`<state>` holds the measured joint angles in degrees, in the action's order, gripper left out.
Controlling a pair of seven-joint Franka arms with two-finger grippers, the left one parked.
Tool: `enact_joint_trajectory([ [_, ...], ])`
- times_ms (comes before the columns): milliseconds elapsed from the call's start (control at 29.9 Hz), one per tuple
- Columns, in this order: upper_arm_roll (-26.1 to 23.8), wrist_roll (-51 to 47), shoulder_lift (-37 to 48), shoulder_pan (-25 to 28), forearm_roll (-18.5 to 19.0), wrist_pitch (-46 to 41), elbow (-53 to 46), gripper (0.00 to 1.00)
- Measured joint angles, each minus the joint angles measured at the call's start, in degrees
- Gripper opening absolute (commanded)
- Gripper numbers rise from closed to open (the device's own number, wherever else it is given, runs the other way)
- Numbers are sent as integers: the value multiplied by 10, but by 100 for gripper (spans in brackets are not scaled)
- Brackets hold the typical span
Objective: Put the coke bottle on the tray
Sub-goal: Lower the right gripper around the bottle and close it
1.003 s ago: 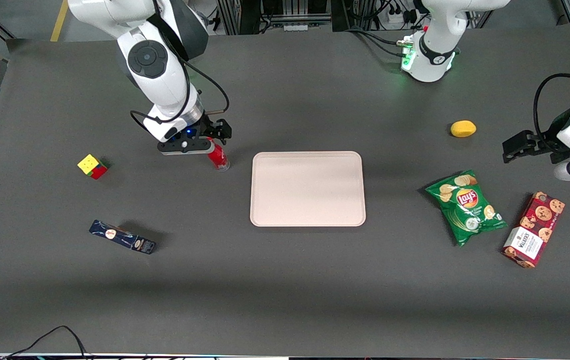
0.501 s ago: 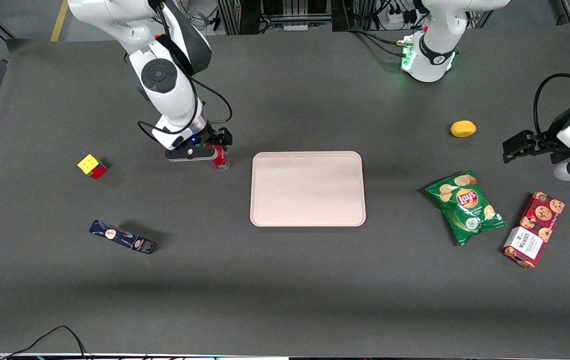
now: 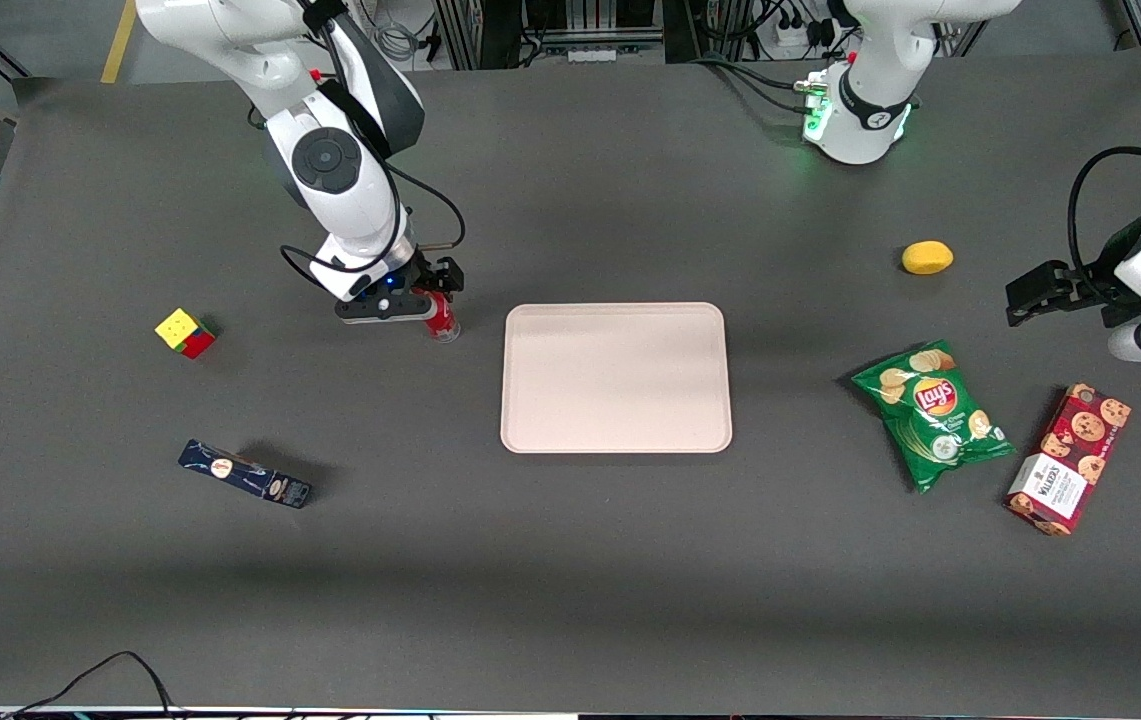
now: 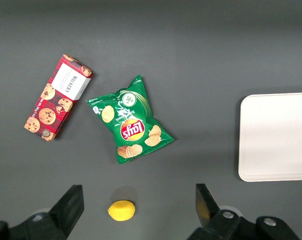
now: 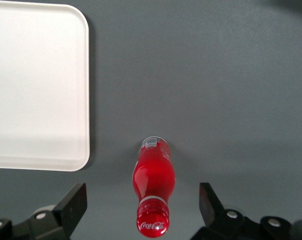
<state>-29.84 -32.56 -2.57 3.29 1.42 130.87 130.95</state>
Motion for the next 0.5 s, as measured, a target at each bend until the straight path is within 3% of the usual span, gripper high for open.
enact_joint_trajectory([
  [267,-1,0,-9,0,0,7,11,98],
  [368,-2,0,-9,1,0,7,12,80],
  [468,-3,0,-9,2,0,7,12,52],
  [501,-3,0,-9,2,0,7,12,48],
])
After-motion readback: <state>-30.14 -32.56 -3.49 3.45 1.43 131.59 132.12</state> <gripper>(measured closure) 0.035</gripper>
